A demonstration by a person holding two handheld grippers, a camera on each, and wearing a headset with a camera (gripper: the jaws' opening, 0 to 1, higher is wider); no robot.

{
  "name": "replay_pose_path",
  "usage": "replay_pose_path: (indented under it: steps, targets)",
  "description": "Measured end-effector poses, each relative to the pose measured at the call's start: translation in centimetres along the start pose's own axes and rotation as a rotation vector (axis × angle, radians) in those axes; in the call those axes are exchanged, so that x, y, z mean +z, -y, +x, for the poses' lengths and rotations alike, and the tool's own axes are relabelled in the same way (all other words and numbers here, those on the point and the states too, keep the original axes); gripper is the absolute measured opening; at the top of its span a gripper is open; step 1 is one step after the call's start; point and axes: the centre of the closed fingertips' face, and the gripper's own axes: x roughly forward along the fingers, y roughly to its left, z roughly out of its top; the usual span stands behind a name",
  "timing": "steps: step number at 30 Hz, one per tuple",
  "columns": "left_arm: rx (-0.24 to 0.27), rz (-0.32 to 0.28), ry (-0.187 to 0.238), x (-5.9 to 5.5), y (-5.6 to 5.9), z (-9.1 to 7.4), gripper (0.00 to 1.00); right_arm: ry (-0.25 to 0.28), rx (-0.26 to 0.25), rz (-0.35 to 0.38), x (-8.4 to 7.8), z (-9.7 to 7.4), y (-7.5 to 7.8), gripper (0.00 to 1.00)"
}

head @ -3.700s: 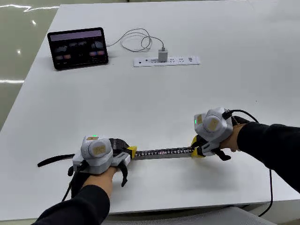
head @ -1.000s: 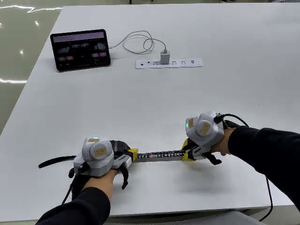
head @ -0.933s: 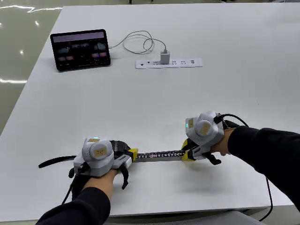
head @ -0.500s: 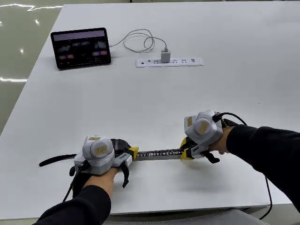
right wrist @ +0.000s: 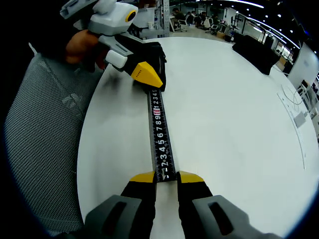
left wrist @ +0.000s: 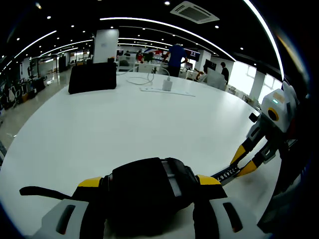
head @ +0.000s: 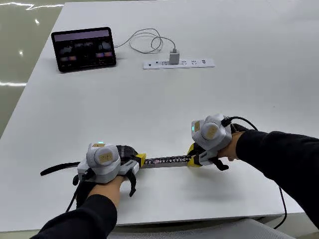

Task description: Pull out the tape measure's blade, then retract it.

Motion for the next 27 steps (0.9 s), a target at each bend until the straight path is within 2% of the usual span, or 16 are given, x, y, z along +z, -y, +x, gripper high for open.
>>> replay_pose_path:
  steps: [27]
  targets:
    - [-0.002,-0.006,-0.002,-0.1,0.0,0.0,0.68,0.023,0.003,0.003,1.2,0.8,-0.2,0.12]
